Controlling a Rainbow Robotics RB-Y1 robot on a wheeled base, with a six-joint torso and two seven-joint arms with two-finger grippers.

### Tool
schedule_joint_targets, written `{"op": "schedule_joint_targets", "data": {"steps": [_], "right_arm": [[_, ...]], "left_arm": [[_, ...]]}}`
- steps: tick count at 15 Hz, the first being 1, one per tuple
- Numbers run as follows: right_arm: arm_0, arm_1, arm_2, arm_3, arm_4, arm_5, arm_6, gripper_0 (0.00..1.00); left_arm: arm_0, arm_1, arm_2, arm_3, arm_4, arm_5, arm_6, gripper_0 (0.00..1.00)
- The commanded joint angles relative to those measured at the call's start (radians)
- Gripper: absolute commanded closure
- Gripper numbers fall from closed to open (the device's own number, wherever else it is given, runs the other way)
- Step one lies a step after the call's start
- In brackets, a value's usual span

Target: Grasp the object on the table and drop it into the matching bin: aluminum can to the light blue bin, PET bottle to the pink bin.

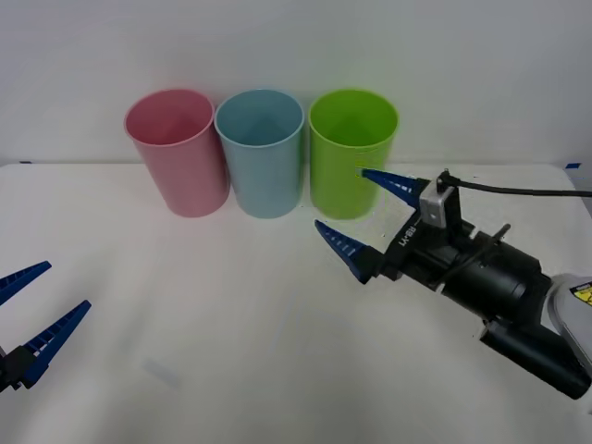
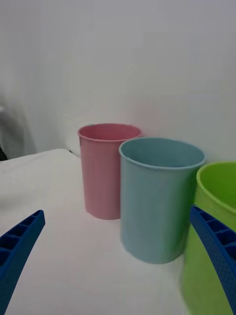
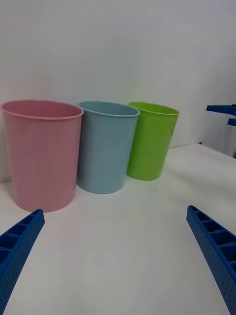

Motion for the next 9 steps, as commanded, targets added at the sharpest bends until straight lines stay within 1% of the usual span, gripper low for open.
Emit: {"op": "schedule_joint_targets", "data": {"steps": [1, 3, 6, 8, 9], "right_arm": [[0.098, -0.002, -0.083, -0.025, -0.020, -0.108, 0.050, 0.00], [0.163, -0.002, -0.143, -0.025, -0.057, -0.166, 0.154, 0.00], [0.252, 0.005, -0.229, -0.025, -0.092, -0.260, 0.245, 0.00], [0.313, 0.026, -0.301, -0.025, -0.101, -0.335, 0.305, 0.00], [0.339, 0.041, -0.335, -0.025, -0.101, -0.367, 0.314, 0.00]], "left_arm": [[0.000, 0.000, 0.000, 0.000, 0.000, 0.000, 0.000, 0.00], [0.000, 0.000, 0.000, 0.000, 0.000, 0.000, 0.000, 0.00], [0.000, 0.000, 0.000, 0.000, 0.000, 0.000, 0.000, 0.00], [0.000, 0.000, 0.000, 0.000, 0.000, 0.000, 0.000, 0.00], [0.000, 0.000, 0.000, 0.000, 0.000, 0.000, 0.000, 0.00]]}}
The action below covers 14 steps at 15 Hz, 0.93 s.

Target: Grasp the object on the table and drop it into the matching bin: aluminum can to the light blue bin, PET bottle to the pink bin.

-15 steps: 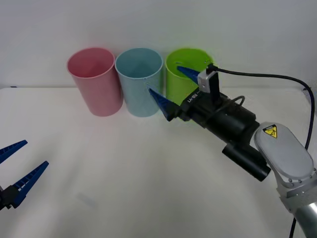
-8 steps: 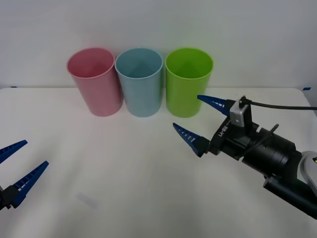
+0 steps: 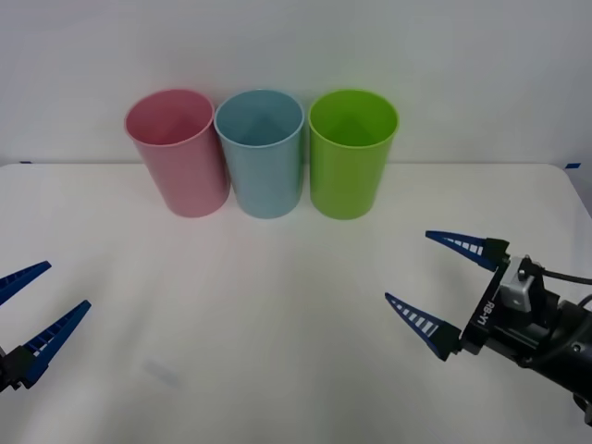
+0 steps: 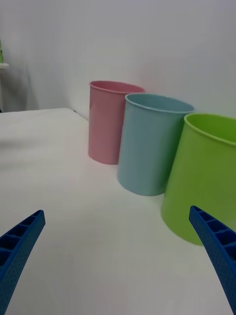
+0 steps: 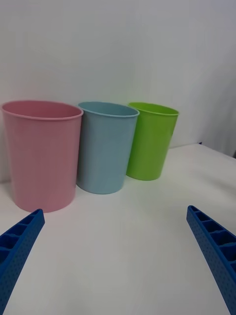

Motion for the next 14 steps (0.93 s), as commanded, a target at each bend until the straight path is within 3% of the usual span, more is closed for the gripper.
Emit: {"op": "schedule_joint_targets", "data": {"steps": [1, 5, 14], "right_arm": [[0.070, 0.039, -0.091, 0.000, -0.004, -0.094, 0.033, 0.00], [0.160, 0.091, -0.207, 0.000, -0.043, -0.175, 0.033, 0.00], [0.291, 0.091, -0.276, 0.002, -0.140, -0.177, 0.033, 0.00]], "left_arm": [[0.000, 0.000, 0.000, 0.000, 0.000, 0.000, 0.000, 0.00], [0.000, 0.000, 0.000, 0.000, 0.000, 0.000, 0.000, 0.00], [0.000, 0.000, 0.000, 0.000, 0.000, 0.000, 0.000, 0.00]]}}
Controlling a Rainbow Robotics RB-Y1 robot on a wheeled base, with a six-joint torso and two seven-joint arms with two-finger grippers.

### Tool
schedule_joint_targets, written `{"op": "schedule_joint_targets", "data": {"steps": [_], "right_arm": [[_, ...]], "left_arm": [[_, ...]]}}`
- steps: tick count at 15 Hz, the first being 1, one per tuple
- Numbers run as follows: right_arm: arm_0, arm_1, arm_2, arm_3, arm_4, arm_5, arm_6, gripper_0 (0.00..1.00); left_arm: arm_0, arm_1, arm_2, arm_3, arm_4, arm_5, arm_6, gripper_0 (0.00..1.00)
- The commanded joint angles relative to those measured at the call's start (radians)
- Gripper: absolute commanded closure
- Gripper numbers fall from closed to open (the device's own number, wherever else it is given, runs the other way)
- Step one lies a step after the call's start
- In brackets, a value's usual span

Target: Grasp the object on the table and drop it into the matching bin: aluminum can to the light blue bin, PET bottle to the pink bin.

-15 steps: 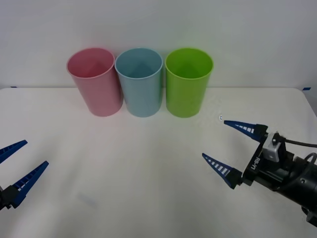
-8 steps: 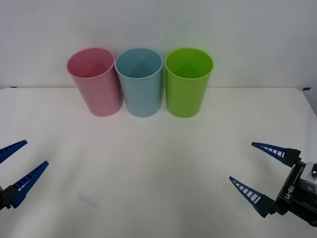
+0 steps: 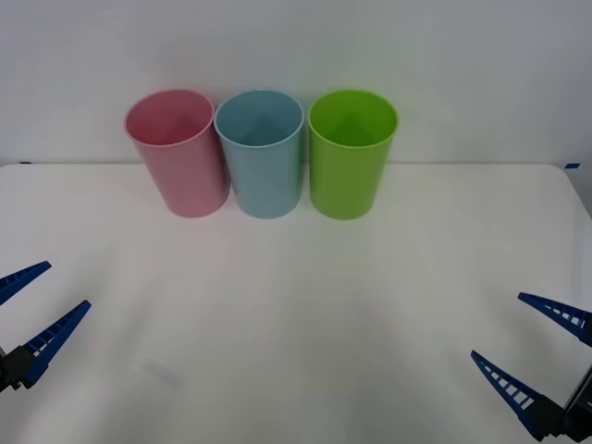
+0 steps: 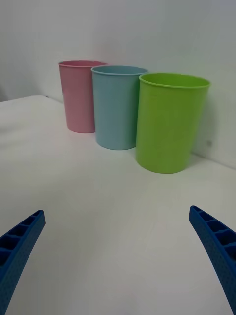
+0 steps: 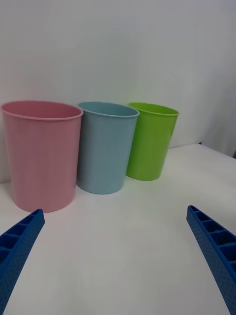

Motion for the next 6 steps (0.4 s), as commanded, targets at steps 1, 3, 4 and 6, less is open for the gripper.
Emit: {"op": "schedule_joint_targets", "data": {"steps": [1, 3, 4, 6], "right_arm": [[0.015, 0.001, -0.001, 0.002, -0.011, 0.000, 0.000, 0.00], [0.024, -0.001, -0.001, 0.000, -0.018, 0.000, -0.005, 0.00], [0.024, 0.001, -0.001, 0.002, -0.018, 0.000, -0.005, 0.00], [0.024, 0.001, 0.000, 0.003, -0.018, 0.000, 0.000, 0.00]], "left_arm": [[0.000, 0.000, 0.000, 0.000, 0.000, 0.000, 0.000, 0.00], [0.000, 0.000, 0.000, 0.000, 0.000, 0.000, 0.000, 0.00], [0.000, 0.000, 0.000, 0.000, 0.000, 0.000, 0.000, 0.00], [0.000, 0.000, 0.000, 0.000, 0.000, 0.000, 0.000, 0.00]]}}
